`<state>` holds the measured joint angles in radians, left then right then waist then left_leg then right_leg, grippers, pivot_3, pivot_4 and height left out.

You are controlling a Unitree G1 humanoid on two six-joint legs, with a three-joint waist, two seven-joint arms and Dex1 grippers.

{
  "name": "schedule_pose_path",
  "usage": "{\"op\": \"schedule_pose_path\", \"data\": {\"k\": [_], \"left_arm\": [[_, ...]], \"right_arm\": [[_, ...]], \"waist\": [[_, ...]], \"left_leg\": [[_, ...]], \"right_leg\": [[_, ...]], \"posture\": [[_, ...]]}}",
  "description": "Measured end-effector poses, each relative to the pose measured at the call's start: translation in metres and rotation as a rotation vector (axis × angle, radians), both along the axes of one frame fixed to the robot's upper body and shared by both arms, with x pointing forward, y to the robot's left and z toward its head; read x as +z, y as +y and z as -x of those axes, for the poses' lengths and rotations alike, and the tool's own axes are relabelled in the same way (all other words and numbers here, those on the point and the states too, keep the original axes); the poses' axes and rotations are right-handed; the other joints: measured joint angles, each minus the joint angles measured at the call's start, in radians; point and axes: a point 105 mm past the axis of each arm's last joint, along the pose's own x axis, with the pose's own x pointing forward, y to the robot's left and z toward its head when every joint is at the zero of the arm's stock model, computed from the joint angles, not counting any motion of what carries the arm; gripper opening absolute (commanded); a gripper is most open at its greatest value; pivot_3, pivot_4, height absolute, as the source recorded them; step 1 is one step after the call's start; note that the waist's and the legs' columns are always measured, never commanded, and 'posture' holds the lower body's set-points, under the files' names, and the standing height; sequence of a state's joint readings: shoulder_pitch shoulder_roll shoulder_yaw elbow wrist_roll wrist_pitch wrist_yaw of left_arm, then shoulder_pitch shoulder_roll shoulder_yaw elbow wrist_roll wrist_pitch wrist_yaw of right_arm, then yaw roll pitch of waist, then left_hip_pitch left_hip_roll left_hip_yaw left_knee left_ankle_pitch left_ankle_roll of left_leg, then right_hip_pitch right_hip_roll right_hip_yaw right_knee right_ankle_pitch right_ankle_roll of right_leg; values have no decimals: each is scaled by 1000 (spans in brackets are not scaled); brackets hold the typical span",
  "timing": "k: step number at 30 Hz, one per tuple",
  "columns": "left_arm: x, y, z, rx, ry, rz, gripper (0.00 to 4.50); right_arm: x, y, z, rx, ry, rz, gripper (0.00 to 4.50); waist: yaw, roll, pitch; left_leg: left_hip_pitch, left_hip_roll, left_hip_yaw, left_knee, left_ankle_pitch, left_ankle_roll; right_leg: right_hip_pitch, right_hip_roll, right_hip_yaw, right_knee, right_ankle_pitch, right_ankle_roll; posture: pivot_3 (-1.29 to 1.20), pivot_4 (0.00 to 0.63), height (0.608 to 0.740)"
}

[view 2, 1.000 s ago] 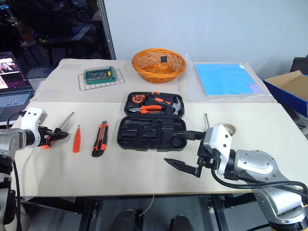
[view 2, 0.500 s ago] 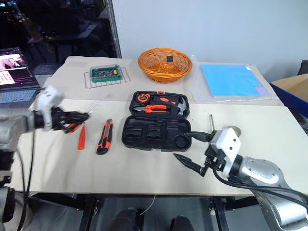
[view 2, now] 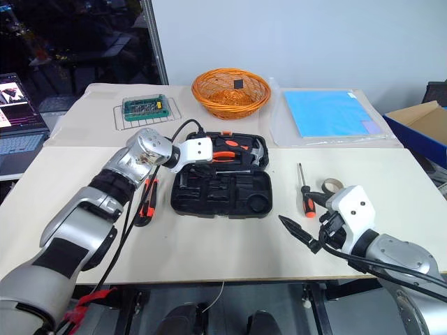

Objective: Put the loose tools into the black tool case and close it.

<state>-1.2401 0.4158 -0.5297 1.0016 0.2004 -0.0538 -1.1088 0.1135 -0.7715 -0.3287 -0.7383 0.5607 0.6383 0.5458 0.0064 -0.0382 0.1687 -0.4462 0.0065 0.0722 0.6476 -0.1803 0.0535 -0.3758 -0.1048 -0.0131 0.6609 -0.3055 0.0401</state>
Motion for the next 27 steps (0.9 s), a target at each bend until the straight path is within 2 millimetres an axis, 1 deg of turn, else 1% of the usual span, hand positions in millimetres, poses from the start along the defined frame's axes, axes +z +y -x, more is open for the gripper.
{"op": "schedule_pose_path", "data": {"k": [8, 10, 11, 12, 13, 14, 15, 18, 19, 20, 23, 24, 25, 27], "left_arm": [[-5, -4, -4, -42, -36, -52, 632], [-5, -7, -5, -46, -53, -54, 1413], [-7, -7, -6, -42, -55, -59, 1649], [-9, -8, -5, -45, -50, -65, 2148], [-9, -8, -4, -53, -46, -59, 2416], [-8, -7, -4, -51, -41, -48, 2872], [-4, -5, -5, -32, -25, -7, 3109], [15, 0, -4, 25, 49, 167, 3109], [25, 1, -3, 42, 84, 257, 2882], [33, 2, -3, 56, 105, 320, 2538], [54, 9, -5, 170, 194, 588, 1639], [56, 11, -5, 189, 196, 636, 1138], [51, 15, -5, 229, 202, 690, 824], [29, 17, -3, 329, 220, 773, 87]], "right_arm": [[2, 3, 1, -17, -10, 8, 4500], [2, 3, 1, -23, -12, 9, 4500], [2, 3, 1, -27, -12, 9, 4500], [2, 2, 1, -31, -12, 9, 4500], [2, 2, 1, -34, -9, 10, 4500], [2, 3, 1, -35, -9, 11, 4500], [3, 4, 2, -34, -13, 9, 4500], [5, 7, 3, -30, -22, 6, 4500], [5, 7, 4, -30, -26, 4, 4500], [5, 8, 4, -30, -28, 0, 4500], [5, 8, 3, -49, -31, -36, 4500], [4, 8, 3, -52, -31, -40, 4500], [4, 8, 2, -56, -30, -44, 4500], [2, 9, 2, -62, -27, -52, 4500]], "waist": [[4, 0, 0], [5, 0, 0], [5, 0, 0], [5, 0, 0], [5, 0, 0], [5, 0, 0], [5, 0, 0], [5, 0, 0], [4, 0, 0], [4, 0, 0], [3, 1, 0], [2, 2, -1], [2, 3, -2], [2, 4, -2]], "left_leg": [[-7, 0, -1, 8, -1, 2], [-9, 1, -2, 11, -2, 3], [-10, 0, -2, 12, -2, 4], [-10, 0, -2, 13, -2, 4], [-11, 0, -2, 13, -3, 4], [-10, 0, -2, 14, -3, 4], [-11, 0, -2, 14, -3, 4], [-13, 0, -2, 14, -2, 4], [-14, 0, -2, 14, -2, 4], [-14, 0, -2, 14, -2, 4], [-14, -1, -2, 14, -2, 5], [-13, -1, -2, 14, -2, 5], [-12, -1, -2, 14, -3, 5], [-12, 0, -3, 14, -2, 5]], "right_leg": [[-4, 0, -1, 3, 1, 2], [-4, 0, -3, 3, 1, 2], [-4, 0, -3, 3, 1, 3], [-5, 0, -3, 3, 2, 4], [-5, 0, -3, 3, 2, 4], [-4, 0, -3, 3, 2, 4], [-5, 0, -3, 3, 2, 5], [-8, 0, -2, 4, 2, 5], [-9, 0, -2, 4, 2, 5], [-9, 0, -2, 4, 2, 5], [-8, 0, -2, 5, 2, 5], [-8, -1, -2, 5, 2, 5], [-7, -1, -1, 5, 2, 5], [-7, -1, -1, 6, 2, 5]], "posture": [[0, 150, 740], [0, 150, 740], [0, 150, 740], [0, 150, 740], [0, 150, 740], [0, 150, 740], [0, 150, 740], [0, 150, 740], [0, 150, 740], [0, 150, 740], [0, 150, 740], [0, 150, 740], [0, 150, 740], [0, 150, 740]]}}
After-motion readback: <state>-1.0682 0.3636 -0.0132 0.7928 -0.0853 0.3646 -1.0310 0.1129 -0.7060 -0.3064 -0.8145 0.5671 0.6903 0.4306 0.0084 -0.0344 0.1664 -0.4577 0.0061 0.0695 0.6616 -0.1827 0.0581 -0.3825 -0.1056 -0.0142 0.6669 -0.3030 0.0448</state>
